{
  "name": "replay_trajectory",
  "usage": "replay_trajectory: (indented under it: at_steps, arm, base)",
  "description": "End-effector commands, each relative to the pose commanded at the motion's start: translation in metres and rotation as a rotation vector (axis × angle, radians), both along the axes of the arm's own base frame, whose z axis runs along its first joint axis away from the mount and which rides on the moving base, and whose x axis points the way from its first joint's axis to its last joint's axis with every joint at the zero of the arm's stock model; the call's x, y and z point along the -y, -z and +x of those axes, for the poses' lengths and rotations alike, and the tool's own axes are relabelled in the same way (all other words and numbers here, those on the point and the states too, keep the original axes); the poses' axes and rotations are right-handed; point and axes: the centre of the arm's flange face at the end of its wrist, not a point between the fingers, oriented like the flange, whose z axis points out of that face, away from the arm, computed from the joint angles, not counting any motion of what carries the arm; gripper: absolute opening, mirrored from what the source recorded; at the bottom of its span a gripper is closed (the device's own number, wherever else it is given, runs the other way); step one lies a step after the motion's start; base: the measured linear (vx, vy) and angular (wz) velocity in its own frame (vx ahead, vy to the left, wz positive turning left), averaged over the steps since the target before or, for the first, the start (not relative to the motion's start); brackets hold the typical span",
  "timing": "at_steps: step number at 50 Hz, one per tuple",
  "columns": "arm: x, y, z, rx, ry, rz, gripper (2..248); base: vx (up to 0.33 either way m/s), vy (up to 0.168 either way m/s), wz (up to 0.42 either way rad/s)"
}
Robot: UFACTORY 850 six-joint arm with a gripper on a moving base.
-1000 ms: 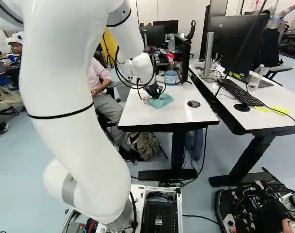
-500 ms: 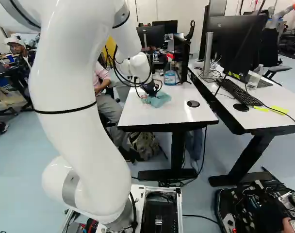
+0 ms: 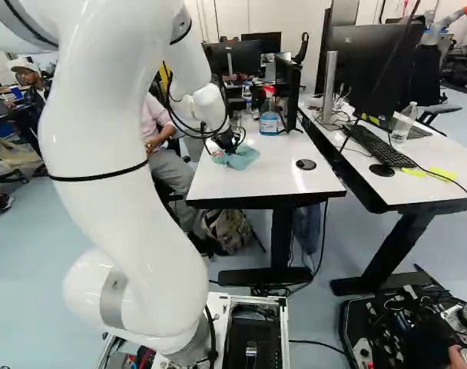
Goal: Clean the table with the green towel
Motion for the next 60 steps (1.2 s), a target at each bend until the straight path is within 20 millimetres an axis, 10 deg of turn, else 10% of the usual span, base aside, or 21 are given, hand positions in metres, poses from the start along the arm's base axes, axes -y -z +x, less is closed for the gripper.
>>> replay_trajectory:
  at_steps: [33,60]
  arm:
    - [-0.008,-0.001,-0.060,-0.022,-0.010,0.001,24]
    - [0.033,-0.001,-0.076,-0.024,0.079,0.002,24]
  base:
    - [0.000,0.000,0.000]
    - [0.000,0.000,0.000]
